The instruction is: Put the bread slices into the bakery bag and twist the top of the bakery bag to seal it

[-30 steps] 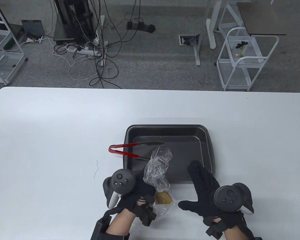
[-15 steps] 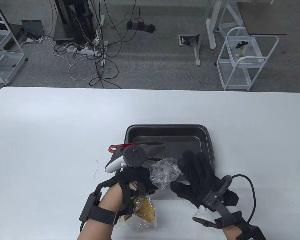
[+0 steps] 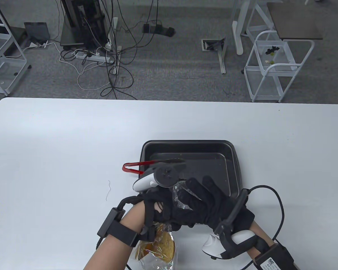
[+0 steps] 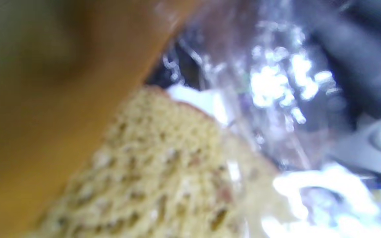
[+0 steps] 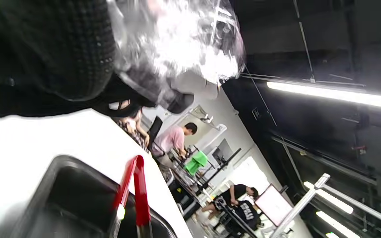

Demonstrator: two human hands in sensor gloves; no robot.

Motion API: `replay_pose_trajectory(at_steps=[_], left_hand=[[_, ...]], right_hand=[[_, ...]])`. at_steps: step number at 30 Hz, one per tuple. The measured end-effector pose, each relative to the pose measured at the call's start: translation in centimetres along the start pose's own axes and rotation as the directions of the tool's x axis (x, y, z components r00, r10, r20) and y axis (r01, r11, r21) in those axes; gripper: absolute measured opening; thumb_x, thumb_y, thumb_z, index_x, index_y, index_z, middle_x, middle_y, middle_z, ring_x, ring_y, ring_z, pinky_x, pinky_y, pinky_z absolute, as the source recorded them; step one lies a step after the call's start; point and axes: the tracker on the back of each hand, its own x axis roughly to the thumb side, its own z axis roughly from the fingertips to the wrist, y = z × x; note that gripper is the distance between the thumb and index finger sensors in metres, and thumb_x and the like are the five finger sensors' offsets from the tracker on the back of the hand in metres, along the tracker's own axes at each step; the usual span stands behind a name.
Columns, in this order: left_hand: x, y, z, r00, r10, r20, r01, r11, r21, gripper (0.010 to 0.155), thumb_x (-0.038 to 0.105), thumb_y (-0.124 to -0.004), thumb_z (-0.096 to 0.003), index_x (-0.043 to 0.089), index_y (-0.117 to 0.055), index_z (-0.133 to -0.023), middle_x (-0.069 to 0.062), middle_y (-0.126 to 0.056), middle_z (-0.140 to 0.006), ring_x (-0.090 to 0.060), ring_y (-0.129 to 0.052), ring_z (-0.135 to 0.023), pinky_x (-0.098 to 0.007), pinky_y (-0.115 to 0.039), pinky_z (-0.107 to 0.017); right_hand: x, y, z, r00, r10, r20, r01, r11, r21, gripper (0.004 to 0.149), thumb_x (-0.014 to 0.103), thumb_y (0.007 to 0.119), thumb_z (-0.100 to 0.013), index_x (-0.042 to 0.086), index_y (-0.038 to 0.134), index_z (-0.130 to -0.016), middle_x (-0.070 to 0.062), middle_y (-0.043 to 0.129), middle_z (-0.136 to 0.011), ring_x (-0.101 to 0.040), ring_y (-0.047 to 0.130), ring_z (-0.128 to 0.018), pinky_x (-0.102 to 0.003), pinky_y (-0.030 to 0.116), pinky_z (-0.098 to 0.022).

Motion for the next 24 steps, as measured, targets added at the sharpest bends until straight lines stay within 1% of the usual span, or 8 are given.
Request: replay_pose_trajectory(at_steps=[2, 7, 10, 12, 17, 20, 22, 24], left_hand=[[0.0, -0.1, -0.1, 1.0, -0.006, 0.005, 0.006, 1.0, 0.004, 0.053, 0.054, -0.084, -0.0481, 0.019, -0.087, -0.088, 0.009, -0.106, -0.035, -0.013, -0.108, -0.027, -0.052, -0.082, -0.066], [0.3, -0.5, 0.1, 0.995, -0.084, -0.051, 0.086, 0.995, 0.04, 0.059, 0.057, -0.087, -0.0474, 0.018, -0.082, -0.092, 0.008, -0.104, -0.041, -0.014, -0.107, -0.034, -0.053, -0.077, -0.069], [1.4, -0.9, 1.3, 0.972, -0.202, -0.117, 0.22, 0.96, 0.171, 0.064, 0.055, -0.09, -0.0478, 0.019, -0.073, -0.098, 0.005, -0.101, -0.054, -0.018, -0.103, -0.045, -0.055, -0.067, -0.075], [2.3, -1.5, 2.3, 0.933, -0.313, -0.175, 0.353, 0.886, 0.299, 0.067, 0.053, -0.093, -0.0464, 0.02, -0.069, -0.1, 0.004, -0.099, -0.061, -0.02, -0.102, -0.052, -0.057, -0.064, -0.076], [4.4, -5.0, 4.8, 0.793, -0.519, -0.32, 0.594, 0.54, 0.596, 0.073, 0.054, -0.096, -0.0432, 0.023, -0.066, -0.102, 0.005, -0.098, -0.068, -0.02, -0.101, -0.059, -0.058, -0.061, -0.078], [5.1, -7.3, 5.4, 0.687, -0.582, -0.435, 0.679, 0.301, 0.669, 0.07, 0.054, -0.095, -0.0432, 0.023, -0.069, -0.101, 0.004, -0.099, -0.067, -0.021, -0.102, -0.059, -0.058, -0.061, -0.079], [5.4, -8.8, 5.5, 0.597, -0.607, -0.525, 0.725, 0.129, 0.676, 0.069, 0.055, -0.093, -0.0442, 0.025, -0.067, -0.101, 0.005, -0.098, -0.068, -0.021, -0.101, -0.059, -0.058, -0.06, -0.08], [5.5, -10.6, 5.4, 0.471, -0.622, -0.626, 0.765, -0.066, 0.641, 0.068, 0.057, -0.089, -0.0461, 0.026, -0.065, -0.102, 0.006, -0.097, -0.07, -0.019, -0.101, -0.06, -0.057, -0.059, -0.081]], right_hand=[[0.2, -0.1, -0.2, 1.0, 0.0, 0.006, -0.001, 1.0, 0.012, 0.079, 0.048, 0.097, -0.034, 0.029, 0.058, -0.1, -0.021, 0.029, -0.115, -0.055, 0.04, -0.105, -0.074, 0.034, -0.07], [0.8, -1.0, -1.1, 1.0, -0.011, 0.027, 0.01, 0.999, 0.034, 0.048, 0.041, 0.092, -0.038, 0.016, 0.088, -0.078, -0.012, 0.069, -0.107, -0.047, 0.071, -0.098, -0.072, 0.044, -0.07], [0.6, -1.2, -1.4, 0.994, -0.108, -0.028, 0.111, 0.987, 0.113, 0.045, 0.036, 0.092, -0.038, 0.01, 0.092, -0.074, -0.012, 0.084, -0.098, -0.045, 0.083, -0.089, -0.073, 0.048, -0.07], [0.2, -1.2, -1.4, 0.979, -0.183, -0.089, 0.194, 0.97, 0.148, 0.044, 0.036, 0.091, -0.038, 0.007, 0.094, -0.071, -0.013, 0.089, -0.094, -0.044, 0.087, -0.085, -0.073, 0.05, -0.07], [-1.1, -1.3, -1.0, 0.857, -0.427, -0.29, 0.483, 0.86, 0.162, 0.042, 0.033, 0.091, -0.038, 0.001, 0.097, -0.065, -0.017, 0.096, -0.084, -0.045, 0.095, -0.071, -0.074, 0.052, -0.069], [-1.7, -1.2, -0.8, 0.751, -0.521, -0.405, 0.617, 0.772, 0.153, 0.041, 0.033, 0.091, -0.037, -0.001, 0.098, -0.061, -0.021, 0.099, -0.078, -0.044, 0.099, -0.062, -0.074, 0.054, -0.067], [-2.1, -0.8, -0.5, 0.636, -0.59, -0.497, 0.724, 0.679, 0.12, 0.041, 0.032, 0.091, -0.037, -0.002, 0.099, -0.058, -0.022, 0.101, -0.074, -0.044, 0.1, -0.057, -0.074, 0.055, -0.066], [-2.6, -0.2, 0.0, 0.473, -0.656, -0.588, 0.83, 0.555, 0.049, 0.041, 0.032, 0.092, -0.036, -0.003, 0.1, -0.054, -0.023, 0.103, -0.07, -0.044, 0.102, -0.051, -0.074, 0.057, -0.064]])
